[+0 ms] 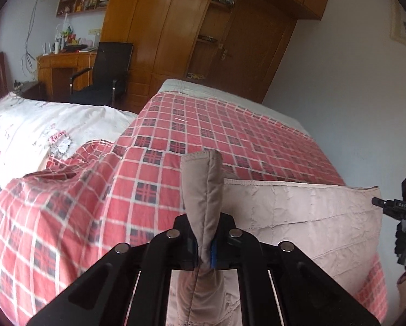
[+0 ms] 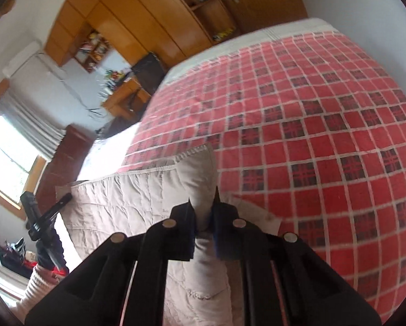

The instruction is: Fold large clothes

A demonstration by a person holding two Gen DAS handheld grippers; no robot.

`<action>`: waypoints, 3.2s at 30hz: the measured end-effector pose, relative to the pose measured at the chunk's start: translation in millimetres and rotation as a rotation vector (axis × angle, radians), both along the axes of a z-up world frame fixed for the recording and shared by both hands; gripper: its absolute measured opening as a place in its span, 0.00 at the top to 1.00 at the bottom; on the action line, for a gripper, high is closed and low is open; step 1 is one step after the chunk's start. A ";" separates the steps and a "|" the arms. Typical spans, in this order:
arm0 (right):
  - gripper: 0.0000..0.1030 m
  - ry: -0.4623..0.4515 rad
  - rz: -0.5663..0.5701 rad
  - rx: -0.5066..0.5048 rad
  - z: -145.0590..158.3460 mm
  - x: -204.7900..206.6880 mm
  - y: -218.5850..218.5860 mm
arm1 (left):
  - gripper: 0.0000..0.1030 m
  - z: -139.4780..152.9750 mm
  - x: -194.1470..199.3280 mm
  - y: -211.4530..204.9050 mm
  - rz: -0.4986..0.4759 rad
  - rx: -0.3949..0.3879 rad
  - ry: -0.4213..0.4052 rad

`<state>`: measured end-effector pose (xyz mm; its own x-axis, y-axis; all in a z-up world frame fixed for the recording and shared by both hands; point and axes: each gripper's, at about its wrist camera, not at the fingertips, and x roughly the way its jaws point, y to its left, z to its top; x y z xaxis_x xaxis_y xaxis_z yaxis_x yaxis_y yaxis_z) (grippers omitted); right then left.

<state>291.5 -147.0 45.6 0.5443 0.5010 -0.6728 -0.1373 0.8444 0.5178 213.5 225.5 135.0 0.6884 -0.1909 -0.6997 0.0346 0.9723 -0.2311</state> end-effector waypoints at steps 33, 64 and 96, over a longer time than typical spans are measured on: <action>0.52 0.252 0.050 -0.001 -87.1 -81.3 -3.0 | 0.54 -76.6 -81.8 42.6 0.003 -0.305 0.345; 0.89 0.370 0.109 -0.013 -130.0 -157.2 16.7 | 0.94 -111.9 -153.9 40.4 0.086 -0.331 0.425; 0.28 0.348 0.090 0.062 -132.8 -97.6 22.2 | 0.31 -143.3 -91.2 73.3 0.153 -0.510 0.440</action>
<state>193.9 -124.9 -87.2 0.2396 0.5823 -0.7768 -0.0163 0.8024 0.5965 122.3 298.8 -8.3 0.4065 -0.4937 -0.7688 -0.2956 0.7251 -0.6219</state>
